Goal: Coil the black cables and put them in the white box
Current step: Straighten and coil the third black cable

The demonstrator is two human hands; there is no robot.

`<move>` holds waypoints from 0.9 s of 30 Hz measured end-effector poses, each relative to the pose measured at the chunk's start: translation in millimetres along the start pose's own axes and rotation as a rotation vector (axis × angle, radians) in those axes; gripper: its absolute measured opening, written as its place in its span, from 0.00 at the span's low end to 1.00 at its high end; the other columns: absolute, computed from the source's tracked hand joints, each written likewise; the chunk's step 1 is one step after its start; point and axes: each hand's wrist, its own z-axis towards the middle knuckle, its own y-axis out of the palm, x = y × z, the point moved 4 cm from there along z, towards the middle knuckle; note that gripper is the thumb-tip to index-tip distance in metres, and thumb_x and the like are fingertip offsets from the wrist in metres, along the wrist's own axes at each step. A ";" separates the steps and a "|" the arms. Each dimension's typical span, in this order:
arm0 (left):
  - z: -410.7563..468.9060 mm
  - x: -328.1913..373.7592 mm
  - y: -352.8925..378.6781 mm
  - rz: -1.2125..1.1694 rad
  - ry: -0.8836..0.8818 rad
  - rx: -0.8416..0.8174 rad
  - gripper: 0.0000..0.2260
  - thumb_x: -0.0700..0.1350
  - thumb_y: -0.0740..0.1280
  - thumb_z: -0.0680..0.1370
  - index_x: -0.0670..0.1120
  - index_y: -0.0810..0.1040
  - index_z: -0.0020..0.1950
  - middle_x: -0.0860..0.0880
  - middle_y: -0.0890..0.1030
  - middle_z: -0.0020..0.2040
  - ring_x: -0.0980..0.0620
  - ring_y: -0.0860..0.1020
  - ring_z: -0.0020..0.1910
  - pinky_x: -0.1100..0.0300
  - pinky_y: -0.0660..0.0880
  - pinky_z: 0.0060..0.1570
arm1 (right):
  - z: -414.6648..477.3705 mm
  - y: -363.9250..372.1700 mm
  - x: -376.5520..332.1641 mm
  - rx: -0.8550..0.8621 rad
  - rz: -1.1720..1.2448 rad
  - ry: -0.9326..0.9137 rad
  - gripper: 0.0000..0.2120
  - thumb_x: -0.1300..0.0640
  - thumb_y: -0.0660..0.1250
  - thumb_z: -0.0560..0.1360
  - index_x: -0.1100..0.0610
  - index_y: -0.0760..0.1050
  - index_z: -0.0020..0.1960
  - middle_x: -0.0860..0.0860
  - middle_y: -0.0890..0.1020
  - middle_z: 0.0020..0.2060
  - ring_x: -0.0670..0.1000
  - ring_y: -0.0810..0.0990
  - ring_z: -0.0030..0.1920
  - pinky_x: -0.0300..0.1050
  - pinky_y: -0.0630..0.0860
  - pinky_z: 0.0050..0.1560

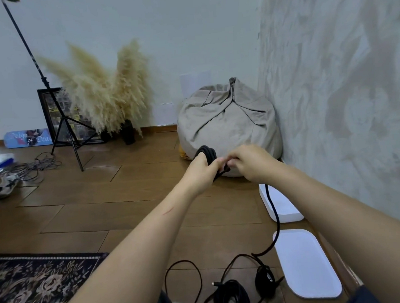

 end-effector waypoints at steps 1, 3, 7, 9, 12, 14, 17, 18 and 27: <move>-0.7 0.3 1.2 -0.007 0.003 -0.028 0.17 0.52 0.64 0.83 0.38 0.72 0.46 0.47 0.71 0.38 0.53 0.70 0.37 0.59 0.68 0.39 | -0.5 -0.4 2.1 -0.021 0.040 0.025 0.11 0.52 0.62 0.82 0.51 0.83 0.55 0.53 0.84 0.49 0.56 0.80 0.51 0.53 0.77 0.52; -1.6 0.9 1.3 -0.007 0.000 -0.086 0.13 0.50 0.65 0.83 0.43 0.71 0.45 0.49 0.71 0.39 0.55 0.69 0.36 0.61 0.68 0.38 | -1.2 -2.2 5.5 -0.033 0.152 0.057 0.11 0.52 0.63 0.81 0.54 0.84 0.51 0.55 0.85 0.46 0.55 0.81 0.48 0.52 0.77 0.51; -4.2 2.1 1.7 -0.052 -0.030 -0.270 0.10 0.46 0.72 0.79 0.39 0.75 0.50 0.49 0.74 0.41 0.56 0.72 0.38 0.63 0.71 0.42 | -5.6 -5.5 6.2 -0.051 0.349 0.054 0.11 0.55 0.65 0.81 0.57 0.84 0.46 0.54 0.85 0.39 0.52 0.82 0.39 0.47 0.78 0.45; -4.6 3.9 1.7 -0.042 -0.022 -0.276 0.12 0.44 0.75 0.76 0.39 0.75 0.49 0.47 0.73 0.41 0.54 0.72 0.38 0.61 0.70 0.41 | -6.8 -5.4 6.6 -0.068 0.444 0.058 0.11 0.57 0.65 0.81 0.59 0.85 0.47 0.51 0.86 0.39 0.50 0.85 0.43 0.41 0.79 0.46; -5.1 5.0 2.6 -0.016 -0.011 -0.283 0.12 0.44 0.76 0.74 0.40 0.75 0.46 0.47 0.73 0.39 0.53 0.71 0.36 0.59 0.70 0.40 | -7.3 -2.6 10.2 -0.117 0.512 0.056 0.11 0.56 0.65 0.82 0.60 0.84 0.49 0.55 0.87 0.43 0.54 0.86 0.48 0.46 0.82 0.51; -5.4 3.5 2.6 0.024 -0.014 -0.288 0.13 0.45 0.76 0.74 0.40 0.74 0.45 0.46 0.72 0.37 0.51 0.71 0.35 0.56 0.69 0.39 | -9.1 -1.1 12.9 -0.147 0.481 0.037 0.10 0.55 0.66 0.81 0.57 0.84 0.50 0.56 0.86 0.46 0.56 0.84 0.50 0.52 0.82 0.53; -4.5 -3.1 4.6 0.117 -0.059 -0.274 0.15 0.47 0.77 0.72 0.41 0.74 0.47 0.46 0.74 0.38 0.50 0.72 0.36 0.55 0.70 0.39 | -15.1 -2.3 11.7 -0.170 0.403 0.016 0.08 0.51 0.69 0.79 0.53 0.84 0.52 0.52 0.85 0.46 0.54 0.82 0.51 0.47 0.78 0.51; -4.2 -5.6 5.2 0.133 -0.080 -0.270 0.16 0.48 0.77 0.72 0.41 0.74 0.47 0.47 0.74 0.38 0.50 0.72 0.36 0.55 0.70 0.39 | -16.7 -5.1 9.9 -0.149 0.335 0.009 0.07 0.49 0.71 0.77 0.50 0.83 0.51 0.49 0.83 0.43 0.53 0.80 0.48 0.46 0.76 0.48; 2.2 -10.2 4.0 0.029 -0.139 -0.206 0.20 0.47 0.75 0.74 0.43 0.64 0.36 0.44 0.64 0.32 0.50 0.61 0.28 0.52 0.61 0.38 | -23.2 -21.5 -53.2 0.062 -0.362 0.079 0.11 0.53 0.67 0.79 0.52 0.73 0.60 0.54 0.79 0.52 0.58 0.76 0.50 0.47 0.67 0.43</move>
